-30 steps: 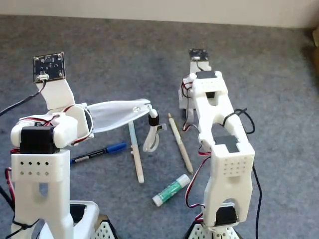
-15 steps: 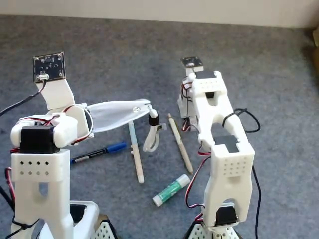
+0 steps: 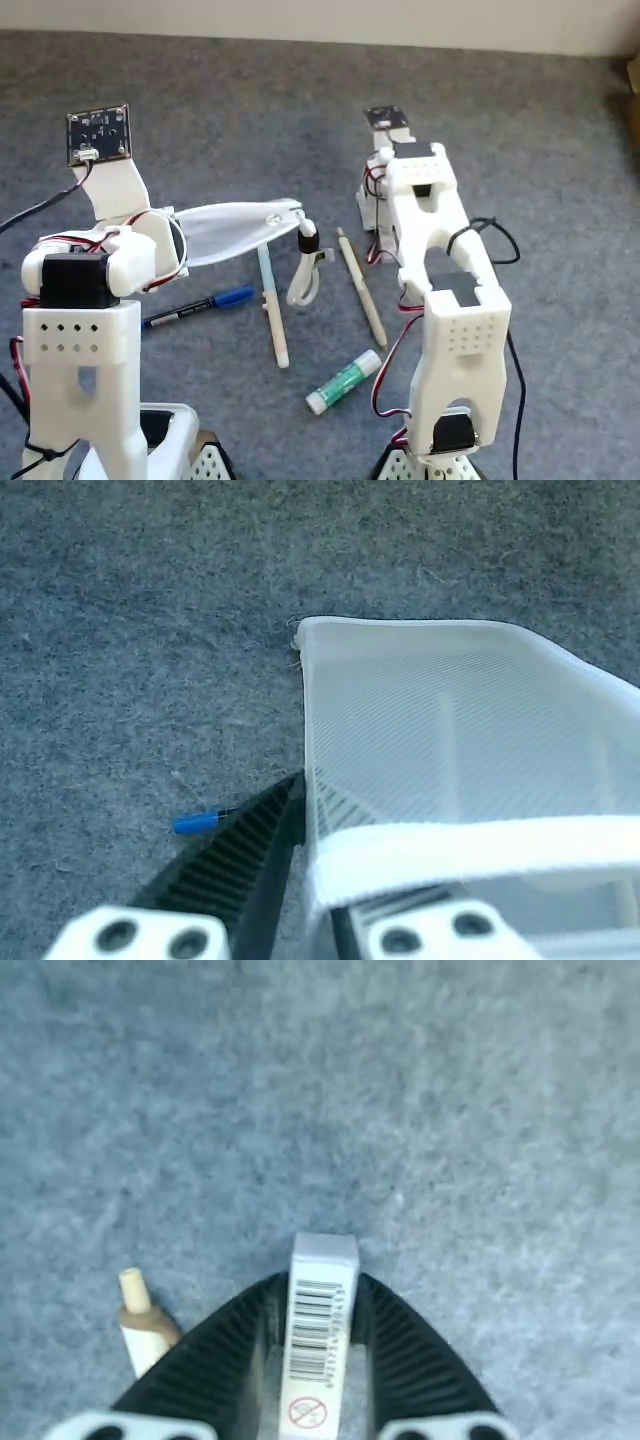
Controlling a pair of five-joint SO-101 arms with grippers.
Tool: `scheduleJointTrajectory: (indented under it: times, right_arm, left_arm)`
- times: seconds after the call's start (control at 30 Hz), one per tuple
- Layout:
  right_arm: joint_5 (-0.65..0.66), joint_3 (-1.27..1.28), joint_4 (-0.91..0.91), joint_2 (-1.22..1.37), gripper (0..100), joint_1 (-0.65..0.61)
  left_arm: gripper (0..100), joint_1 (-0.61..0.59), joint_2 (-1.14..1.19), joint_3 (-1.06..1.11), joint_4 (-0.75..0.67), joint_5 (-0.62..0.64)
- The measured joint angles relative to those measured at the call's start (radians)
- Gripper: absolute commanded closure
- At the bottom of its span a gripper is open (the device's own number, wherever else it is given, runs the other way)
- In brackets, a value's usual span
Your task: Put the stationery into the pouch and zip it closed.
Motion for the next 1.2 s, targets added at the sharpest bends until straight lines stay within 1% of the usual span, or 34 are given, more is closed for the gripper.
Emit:
scheduleJointTrajectory:
  times: [0.13,0.43,0.7,0.9,1.1,1.2]
  right_arm:
    - [0.000,0.000,0.002,0.000,99.4,0.000]
    - [0.000,0.000,0.112,-0.028,99.4,0.000]
    - [0.003,0.026,0.155,-0.218,99.4,-0.002]
    - [0.003,0.120,0.157,-0.368,99.4,-0.003]
    - [0.003,0.241,0.157,-0.582,99.4,-0.003]
    - [0.003,0.305,0.157,-0.695,99.4,-0.005]
  left_arm:
    - [99,0.000,0.000,0.000,0.000,0.000]
    - [99,0.000,0.000,0.014,-0.002,0.000]
    - [99,0.000,0.000,0.021,-0.002,0.000]
    - [99,0.000,0.000,0.021,-0.002,0.000]
    - [99,0.000,0.000,0.021,-0.002,0.000]
    - [99,0.000,0.000,0.021,-0.002,0.021]
